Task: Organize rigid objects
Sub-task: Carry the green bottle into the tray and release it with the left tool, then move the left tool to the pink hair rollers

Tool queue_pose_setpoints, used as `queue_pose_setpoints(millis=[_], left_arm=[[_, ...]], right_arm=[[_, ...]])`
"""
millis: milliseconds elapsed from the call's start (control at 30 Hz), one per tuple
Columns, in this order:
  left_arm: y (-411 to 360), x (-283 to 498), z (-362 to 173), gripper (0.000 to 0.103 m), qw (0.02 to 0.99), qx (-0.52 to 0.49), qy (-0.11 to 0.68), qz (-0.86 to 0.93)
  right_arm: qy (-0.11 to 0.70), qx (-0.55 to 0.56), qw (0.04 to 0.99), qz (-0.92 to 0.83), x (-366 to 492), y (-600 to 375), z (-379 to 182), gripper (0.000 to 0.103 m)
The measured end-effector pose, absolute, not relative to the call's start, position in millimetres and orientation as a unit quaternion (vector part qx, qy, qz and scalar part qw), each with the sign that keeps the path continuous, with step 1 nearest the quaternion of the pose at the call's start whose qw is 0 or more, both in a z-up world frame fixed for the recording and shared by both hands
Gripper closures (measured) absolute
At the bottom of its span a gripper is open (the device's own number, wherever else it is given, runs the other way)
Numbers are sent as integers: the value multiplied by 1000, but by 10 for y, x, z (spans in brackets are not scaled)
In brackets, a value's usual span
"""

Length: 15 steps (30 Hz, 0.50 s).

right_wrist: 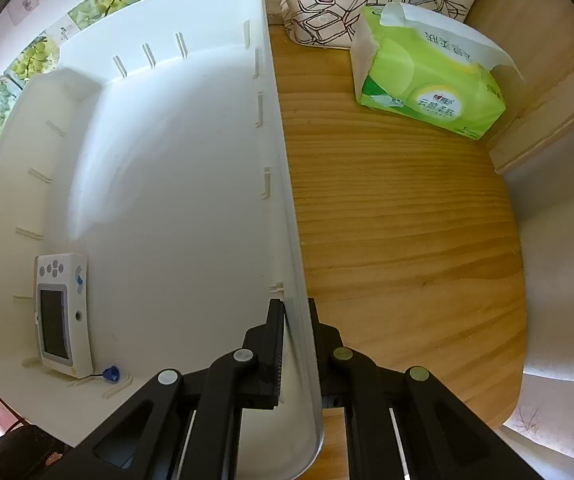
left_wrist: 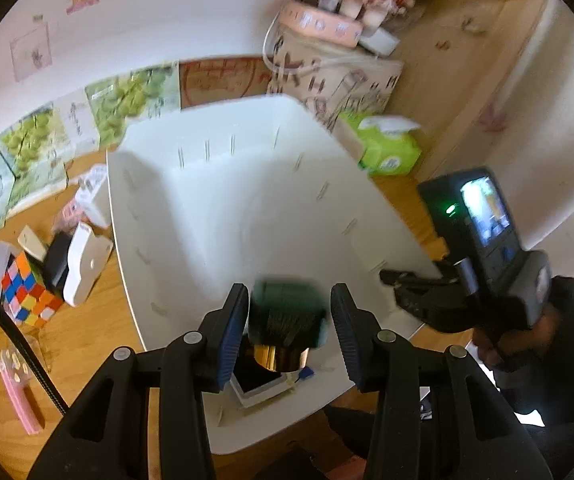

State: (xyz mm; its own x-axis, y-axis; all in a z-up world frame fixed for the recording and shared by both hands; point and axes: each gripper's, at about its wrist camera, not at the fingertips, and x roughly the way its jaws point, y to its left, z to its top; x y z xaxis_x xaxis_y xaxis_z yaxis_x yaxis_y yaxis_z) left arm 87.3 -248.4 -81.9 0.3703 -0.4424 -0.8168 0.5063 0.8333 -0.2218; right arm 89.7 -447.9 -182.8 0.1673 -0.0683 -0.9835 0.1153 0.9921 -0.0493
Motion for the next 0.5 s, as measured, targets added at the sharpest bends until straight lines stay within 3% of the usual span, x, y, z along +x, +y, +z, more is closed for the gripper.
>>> queue_pose_setpoints(millis=[133,500], left_arm=[[-2407,860,-714,35,842,28,460,-280],[-1895,915,-710,30,868,-6,456,-197]], right_arm=[[645,18,762,-61,907,-4461,-1822,92],[653,8,755,-58,975,-4450,-1900,94]])
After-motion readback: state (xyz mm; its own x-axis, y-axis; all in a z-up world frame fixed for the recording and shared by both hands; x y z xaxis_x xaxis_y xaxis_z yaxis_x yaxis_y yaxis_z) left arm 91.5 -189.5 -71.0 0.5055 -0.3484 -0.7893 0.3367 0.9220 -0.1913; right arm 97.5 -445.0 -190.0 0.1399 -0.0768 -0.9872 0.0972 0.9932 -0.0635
